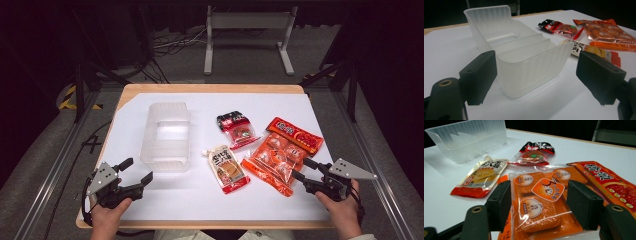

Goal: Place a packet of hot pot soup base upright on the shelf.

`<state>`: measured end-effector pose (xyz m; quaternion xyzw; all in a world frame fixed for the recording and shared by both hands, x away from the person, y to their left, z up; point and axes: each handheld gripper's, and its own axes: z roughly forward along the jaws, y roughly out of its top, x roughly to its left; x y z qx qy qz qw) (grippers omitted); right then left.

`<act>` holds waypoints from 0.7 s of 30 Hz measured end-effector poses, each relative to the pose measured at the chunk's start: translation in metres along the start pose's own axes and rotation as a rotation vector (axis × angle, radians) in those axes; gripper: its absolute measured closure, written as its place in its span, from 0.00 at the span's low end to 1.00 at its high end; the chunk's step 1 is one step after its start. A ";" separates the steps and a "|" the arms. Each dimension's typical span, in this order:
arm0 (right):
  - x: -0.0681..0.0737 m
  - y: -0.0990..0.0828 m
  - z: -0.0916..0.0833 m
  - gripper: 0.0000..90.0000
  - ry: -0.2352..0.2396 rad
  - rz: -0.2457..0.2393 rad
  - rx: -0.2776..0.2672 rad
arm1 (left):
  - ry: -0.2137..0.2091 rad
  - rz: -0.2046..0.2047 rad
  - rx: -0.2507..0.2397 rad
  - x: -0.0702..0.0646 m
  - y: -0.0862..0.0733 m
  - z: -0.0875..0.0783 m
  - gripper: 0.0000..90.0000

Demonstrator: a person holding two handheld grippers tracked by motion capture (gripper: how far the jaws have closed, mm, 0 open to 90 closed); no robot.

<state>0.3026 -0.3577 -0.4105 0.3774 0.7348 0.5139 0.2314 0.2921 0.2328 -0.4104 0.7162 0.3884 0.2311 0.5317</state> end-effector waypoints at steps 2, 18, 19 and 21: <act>-0.001 0.001 0.000 0.41 0.000 -0.005 0.000 | 0.003 -0.004 -0.004 0.001 0.000 -0.001 0.20; -0.030 0.032 0.006 0.33 -0.043 0.052 -0.015 | 0.013 0.003 0.004 0.003 0.000 0.001 0.20; -0.033 0.034 0.007 0.33 -0.050 0.055 -0.011 | 0.013 0.003 0.001 0.003 0.000 0.001 0.20; -0.040 0.036 0.009 0.33 -0.066 0.050 -0.010 | 0.014 0.001 0.003 0.003 0.000 0.001 0.20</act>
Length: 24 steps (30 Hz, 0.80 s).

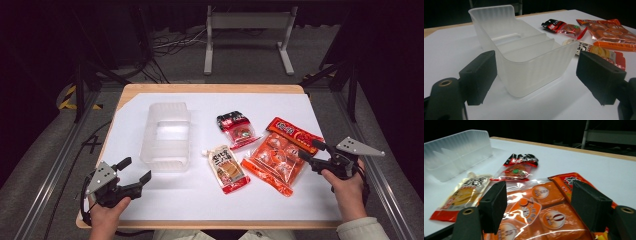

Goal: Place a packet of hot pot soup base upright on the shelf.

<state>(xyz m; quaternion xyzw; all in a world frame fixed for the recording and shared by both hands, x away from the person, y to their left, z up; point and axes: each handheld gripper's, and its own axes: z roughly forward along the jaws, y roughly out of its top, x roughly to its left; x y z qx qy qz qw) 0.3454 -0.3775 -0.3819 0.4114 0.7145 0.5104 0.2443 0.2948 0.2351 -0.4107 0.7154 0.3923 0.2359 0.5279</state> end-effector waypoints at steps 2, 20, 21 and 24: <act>-0.004 0.002 0.002 0.33 -0.006 0.011 0.000 | 0.005 -0.005 -0.001 0.001 0.000 0.000 0.20; -0.040 0.016 0.013 0.29 -0.062 0.057 0.037 | 0.022 0.004 0.001 0.003 0.001 0.000 0.20; -0.045 0.014 0.014 0.29 -0.053 0.065 0.022 | 0.020 0.006 0.001 0.003 0.001 0.001 0.20; -0.051 0.013 0.015 0.29 -0.042 0.084 0.000 | 0.019 0.007 0.001 0.002 0.001 0.001 0.20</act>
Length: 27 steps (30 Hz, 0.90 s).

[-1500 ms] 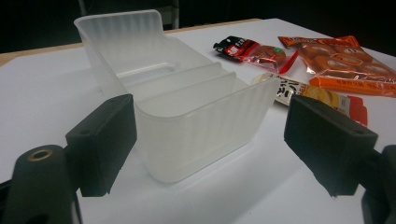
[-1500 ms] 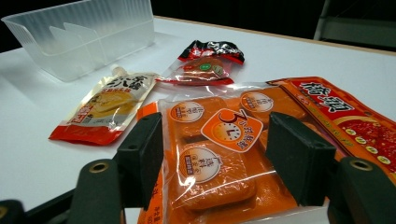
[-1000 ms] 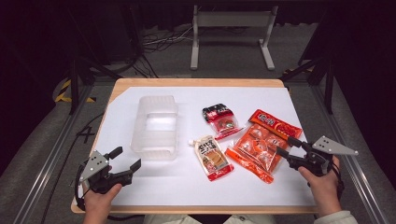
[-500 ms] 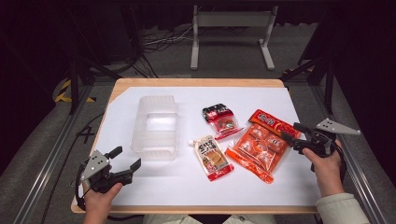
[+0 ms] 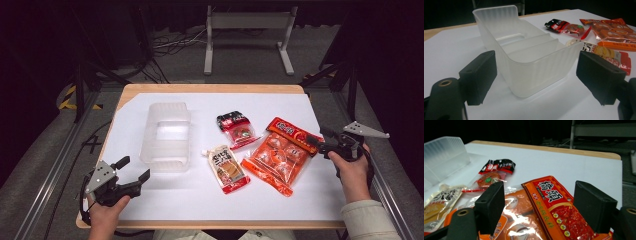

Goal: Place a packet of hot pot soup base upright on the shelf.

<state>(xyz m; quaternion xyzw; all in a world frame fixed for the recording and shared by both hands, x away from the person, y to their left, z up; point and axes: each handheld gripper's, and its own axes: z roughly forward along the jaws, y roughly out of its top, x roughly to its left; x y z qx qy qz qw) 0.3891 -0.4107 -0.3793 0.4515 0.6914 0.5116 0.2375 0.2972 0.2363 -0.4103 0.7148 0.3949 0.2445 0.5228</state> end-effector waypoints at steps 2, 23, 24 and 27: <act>-0.008 -0.001 0.002 0.29 -0.006 -0.001 -0.020 | -0.002 0.003 0.000 0.000 0.000 0.000 0.20; -0.043 -0.025 0.038 0.26 -0.174 0.058 0.142 | 0.005 0.007 -0.004 -0.001 0.000 -0.001 0.20; -0.044 -0.027 0.038 0.26 -0.179 0.063 0.153 | 0.004 0.007 -0.004 -0.001 0.000 -0.001 0.20; -0.046 -0.031 0.039 0.26 -0.186 0.072 0.170 | -0.001 0.011 0.000 -0.002 0.000 0.001 0.20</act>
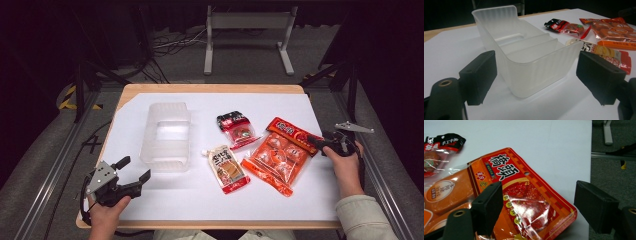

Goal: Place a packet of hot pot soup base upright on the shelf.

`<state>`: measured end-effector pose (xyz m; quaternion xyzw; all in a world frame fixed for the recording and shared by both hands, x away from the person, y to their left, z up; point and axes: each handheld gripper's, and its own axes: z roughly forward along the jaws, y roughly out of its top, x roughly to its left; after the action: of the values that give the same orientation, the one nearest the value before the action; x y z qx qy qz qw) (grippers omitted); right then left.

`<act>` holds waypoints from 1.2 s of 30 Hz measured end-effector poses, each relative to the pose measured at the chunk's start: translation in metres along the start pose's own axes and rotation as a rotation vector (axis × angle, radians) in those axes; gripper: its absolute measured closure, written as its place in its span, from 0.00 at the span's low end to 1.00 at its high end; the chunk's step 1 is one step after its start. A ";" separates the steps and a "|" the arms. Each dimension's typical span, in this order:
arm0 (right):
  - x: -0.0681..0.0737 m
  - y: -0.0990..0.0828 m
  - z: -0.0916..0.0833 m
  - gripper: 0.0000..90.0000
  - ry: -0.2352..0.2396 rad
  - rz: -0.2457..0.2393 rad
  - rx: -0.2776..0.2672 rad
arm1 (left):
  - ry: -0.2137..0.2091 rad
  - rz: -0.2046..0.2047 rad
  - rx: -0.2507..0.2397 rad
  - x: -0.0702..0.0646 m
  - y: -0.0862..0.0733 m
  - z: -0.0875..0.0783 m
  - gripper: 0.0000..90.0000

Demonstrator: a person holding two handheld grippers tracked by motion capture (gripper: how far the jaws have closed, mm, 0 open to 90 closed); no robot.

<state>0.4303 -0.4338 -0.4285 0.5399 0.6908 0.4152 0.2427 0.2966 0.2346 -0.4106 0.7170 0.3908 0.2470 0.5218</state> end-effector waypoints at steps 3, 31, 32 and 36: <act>-0.004 -0.003 0.000 0.26 -0.006 0.019 0.005 | 0.000 0.005 0.001 -0.001 0.001 0.000 0.20; -0.002 -0.003 0.002 0.31 0.083 0.130 0.020 | -0.003 0.002 -0.001 -0.002 0.001 0.001 0.20; -0.001 -0.003 0.002 0.33 0.087 0.130 0.019 | -0.003 0.002 -0.001 -0.002 0.001 0.001 0.20; -0.001 -0.004 0.005 0.40 0.099 0.126 0.048 | -0.003 0.000 -0.003 -0.002 0.001 0.001 0.20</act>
<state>0.4316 -0.4332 -0.4346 0.5668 0.6765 0.4389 0.1688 0.2966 0.2323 -0.4095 0.7166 0.3897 0.2463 0.5234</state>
